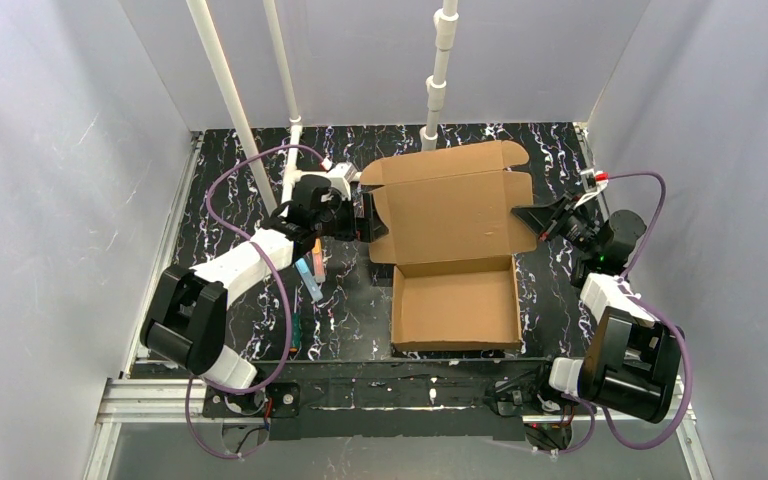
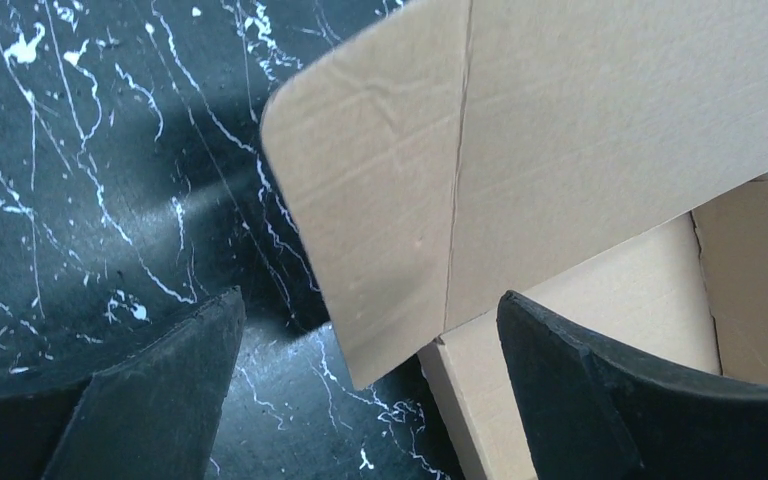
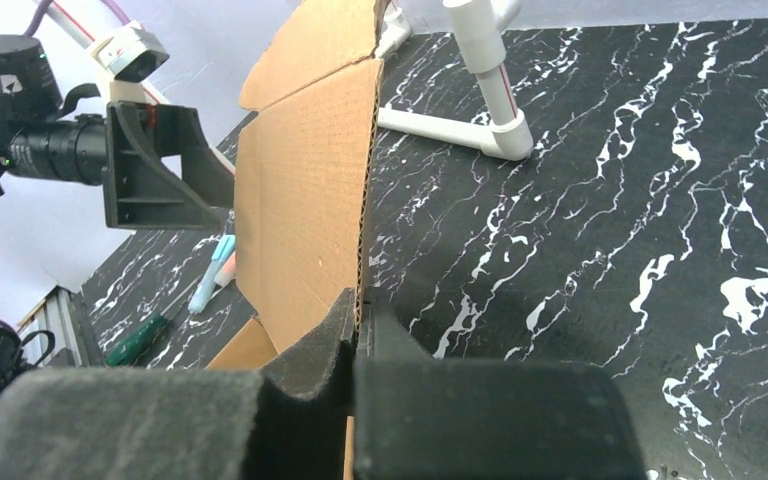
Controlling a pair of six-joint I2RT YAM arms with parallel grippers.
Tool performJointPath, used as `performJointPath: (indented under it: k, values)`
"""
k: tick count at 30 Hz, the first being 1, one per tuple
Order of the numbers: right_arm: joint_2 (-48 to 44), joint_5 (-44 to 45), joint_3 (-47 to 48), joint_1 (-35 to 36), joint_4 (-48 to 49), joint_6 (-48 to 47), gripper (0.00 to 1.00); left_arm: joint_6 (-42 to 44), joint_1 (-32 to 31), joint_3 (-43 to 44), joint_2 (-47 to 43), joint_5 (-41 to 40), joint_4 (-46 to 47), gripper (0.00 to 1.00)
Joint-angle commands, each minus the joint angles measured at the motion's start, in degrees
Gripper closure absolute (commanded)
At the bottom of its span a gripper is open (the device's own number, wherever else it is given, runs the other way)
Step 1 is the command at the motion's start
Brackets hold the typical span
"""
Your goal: Fold the paper box
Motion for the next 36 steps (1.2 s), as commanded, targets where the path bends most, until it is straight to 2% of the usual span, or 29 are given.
performJointPath:
  k: [1, 4, 8, 11, 16, 19, 21, 22, 26, 28, 32, 36]
  values:
    - [-2.0, -3.6, 0.2, -0.1, 7.8, 1.9, 0.99, -0.2, 1.0, 1.3, 0.1, 2.7, 3.3, 0.06]
    - [-2.9, -4.2, 0.1, -0.1, 8.2, 2.5, 0.99, -1.7, 1.2, 0.4, 0.1, 4.9, 5.5, 0.11]
    - [-3.1, -4.6, 0.0, 0.0, 7.8, 2.5, 0.99, -3.0, 1.5, -1.5, -1.5, 7.1, 7.6, 0.31]
    - [-1.7, -4.9, 0.5, 0.4, 7.4, 2.3, 0.99, -2.5, 1.5, -2.7, -2.9, 7.6, 8.3, 0.38]
    - [-0.3, -5.5, 1.7, 2.1, 4.9, 0.4, 0.99, -1.6, 1.5, -3.2, -3.9, 9.0, 9.1, 0.70]
    - [-0.9, -5.4, 3.3, 3.1, -2.5, -5.4, 0.99, -0.7, 1.5, -3.1, -4.0, 10.3, 9.1, 0.82]
    - [-1.4, -5.2, 4.6, 3.9, -9.0, -11.0, 0.99, 0.4, 1.5, -3.4, -4.5, 10.8, 9.2, 0.96]
    - [-1.7, -5.0, 5.4, 4.2, -12.2, -13.9, 0.99, 1.1, 1.5, -3.7, -4.8, 10.8, 9.2, 1.00]
    - [-1.7, -3.6, 9.4, 5.4, -27.0, -28.2, 0.99, 3.9, 1.5, -5.4, -7.2, 9.2, 10.5, 1.00]
    - [-0.6, -2.5, 12.1, 6.1, -33.7, -39.4, 0.99, 6.4, 1.5, -6.7, -9.1, 7.0, 12.3, 1.00]
    - [4.0, -3.3, 16.0, 6.2, -37.9, -49.1, 0.99, 13.6, 1.0, -9.0, -12.5, 2.1, 17.1, 1.00]
    - [8.2, -4.7, 18.9, 6.9, -39.3, -54.6, 0.98, 21.0, 0.4, -8.3, -12.5, -0.1, 19.0, 1.00]
